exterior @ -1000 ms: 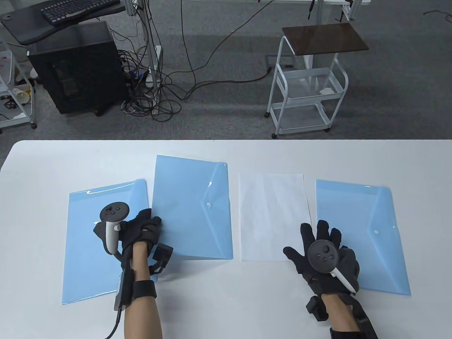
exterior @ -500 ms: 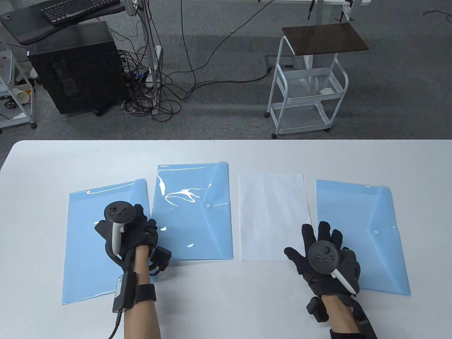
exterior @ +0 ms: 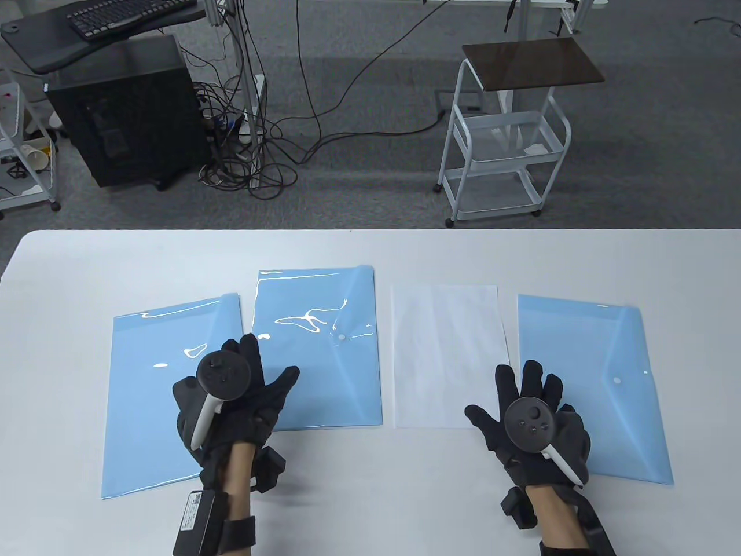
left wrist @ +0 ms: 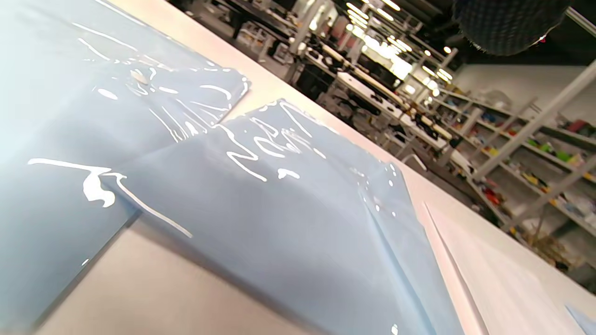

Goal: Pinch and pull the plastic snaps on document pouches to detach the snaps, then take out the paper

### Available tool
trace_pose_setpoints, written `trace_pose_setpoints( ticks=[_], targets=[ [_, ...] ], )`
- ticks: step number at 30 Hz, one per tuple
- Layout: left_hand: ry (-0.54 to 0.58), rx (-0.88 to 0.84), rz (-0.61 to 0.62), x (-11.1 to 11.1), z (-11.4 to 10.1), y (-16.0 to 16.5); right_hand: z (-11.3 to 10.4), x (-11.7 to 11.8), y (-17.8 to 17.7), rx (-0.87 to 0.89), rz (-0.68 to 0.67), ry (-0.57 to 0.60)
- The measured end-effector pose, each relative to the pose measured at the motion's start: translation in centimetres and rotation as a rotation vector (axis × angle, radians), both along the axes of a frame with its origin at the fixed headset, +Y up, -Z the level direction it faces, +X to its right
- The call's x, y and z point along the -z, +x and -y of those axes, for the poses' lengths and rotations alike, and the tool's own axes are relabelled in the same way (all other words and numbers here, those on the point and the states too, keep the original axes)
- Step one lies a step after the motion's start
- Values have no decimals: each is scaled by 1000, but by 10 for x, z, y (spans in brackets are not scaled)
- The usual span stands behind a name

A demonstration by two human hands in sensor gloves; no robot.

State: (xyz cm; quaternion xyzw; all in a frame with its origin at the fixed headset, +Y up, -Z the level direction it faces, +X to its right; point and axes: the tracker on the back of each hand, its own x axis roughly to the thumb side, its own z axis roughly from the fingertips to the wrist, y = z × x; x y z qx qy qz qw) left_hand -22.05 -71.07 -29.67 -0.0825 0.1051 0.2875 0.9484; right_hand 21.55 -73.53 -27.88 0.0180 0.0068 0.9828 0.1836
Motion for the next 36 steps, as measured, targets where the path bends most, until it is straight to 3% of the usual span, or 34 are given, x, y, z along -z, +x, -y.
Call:
trace_pose_setpoints(
  ticks=[4,9,15,25,31,36],
  targets=[
    [-10,59,48,-13,5,14,2,1,5,4,19,-3],
    [-29,84,60,-17,28,21,7,1,12,19,45,-29],
    [-40,117,44,-20,31,23,5,9,30,89,119,-28],
    [-40,120,68,-21,30,24,0,36,117,128,492,-22],
    [-34,100,79,-19,29,23,11,46,168,104,708,-143],
    [-31,81,93,-19,29,23,32,48,199,108,833,-265]
  ],
)
